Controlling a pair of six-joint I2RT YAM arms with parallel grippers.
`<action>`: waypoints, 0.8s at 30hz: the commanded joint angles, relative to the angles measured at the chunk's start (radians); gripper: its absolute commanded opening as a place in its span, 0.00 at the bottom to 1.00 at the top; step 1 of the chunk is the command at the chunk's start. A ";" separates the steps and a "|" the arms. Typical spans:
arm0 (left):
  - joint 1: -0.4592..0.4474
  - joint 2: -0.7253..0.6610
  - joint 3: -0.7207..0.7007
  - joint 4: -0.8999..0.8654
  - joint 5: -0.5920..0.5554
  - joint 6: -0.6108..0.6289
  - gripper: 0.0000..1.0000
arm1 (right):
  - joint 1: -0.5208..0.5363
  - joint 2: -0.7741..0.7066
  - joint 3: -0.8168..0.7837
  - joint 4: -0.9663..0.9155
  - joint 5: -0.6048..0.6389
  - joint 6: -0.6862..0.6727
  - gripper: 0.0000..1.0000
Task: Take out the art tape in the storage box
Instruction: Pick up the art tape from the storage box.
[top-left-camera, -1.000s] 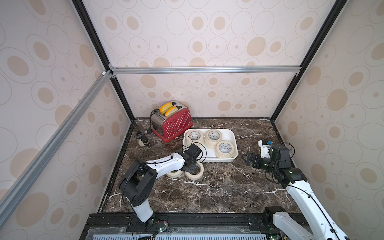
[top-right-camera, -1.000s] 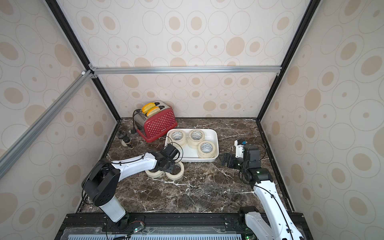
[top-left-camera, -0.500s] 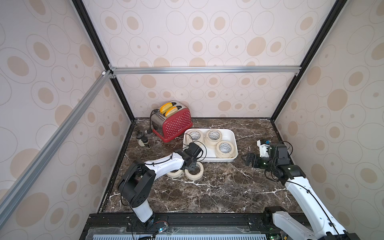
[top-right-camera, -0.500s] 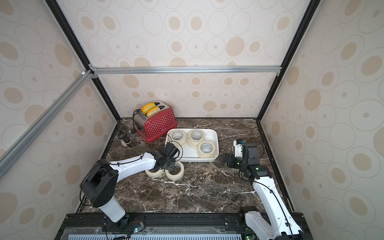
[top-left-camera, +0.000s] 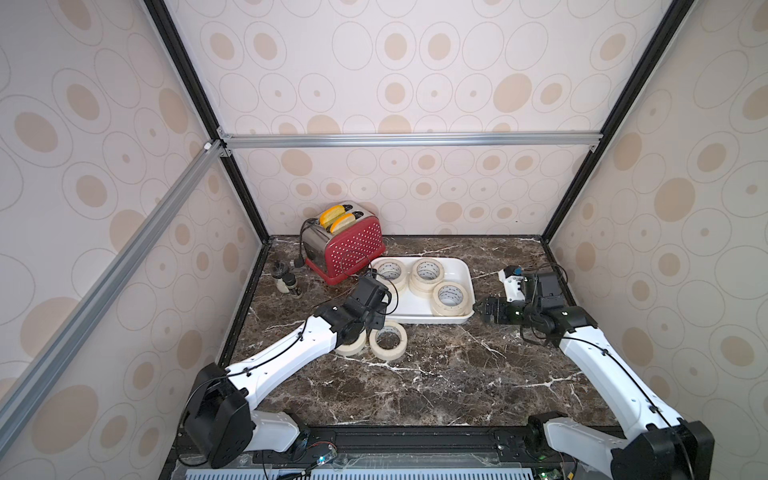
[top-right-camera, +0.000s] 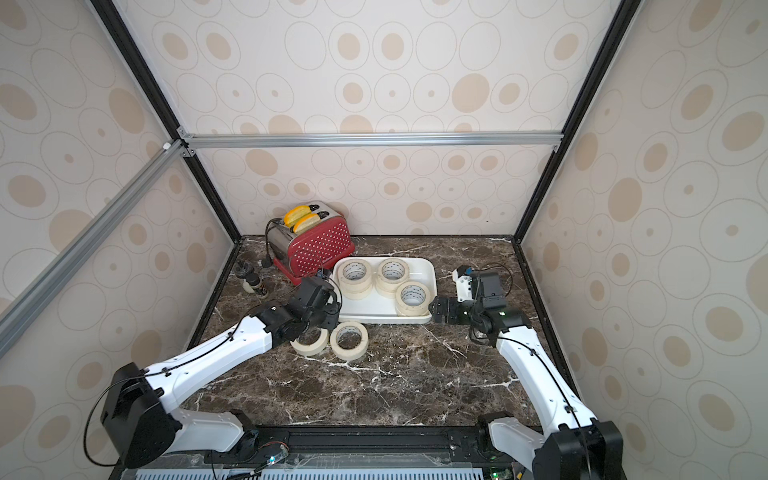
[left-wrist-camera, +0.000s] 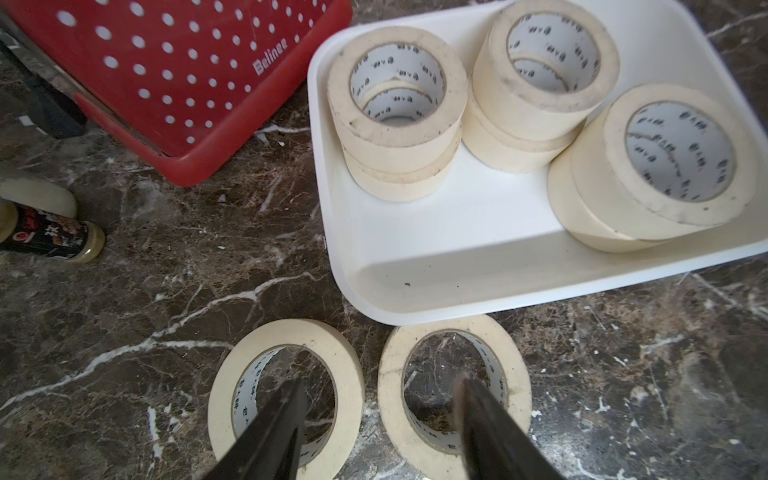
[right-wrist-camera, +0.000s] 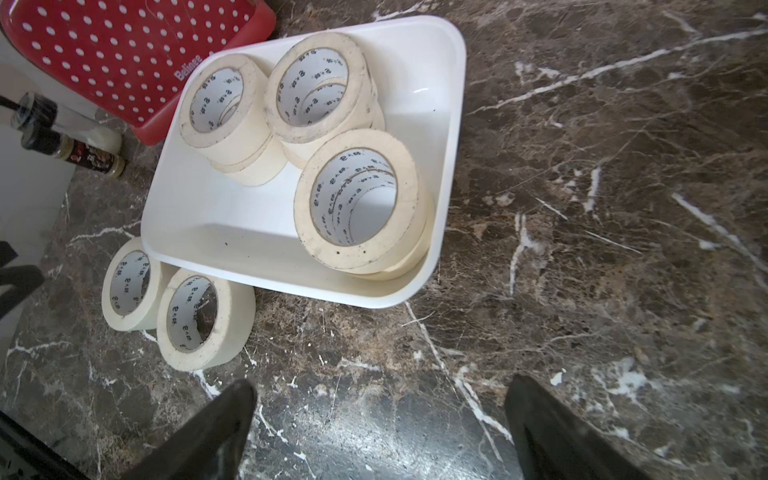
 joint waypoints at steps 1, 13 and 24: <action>-0.001 -0.082 -0.019 -0.016 -0.028 0.032 0.71 | 0.066 0.079 0.075 -0.059 0.082 -0.085 0.95; -0.002 -0.257 0.031 -0.168 0.178 0.203 0.92 | 0.213 0.395 0.331 -0.170 0.198 -0.220 0.84; -0.002 -0.299 -0.031 -0.190 0.370 0.357 0.97 | 0.244 0.590 0.462 -0.173 0.106 -0.252 0.74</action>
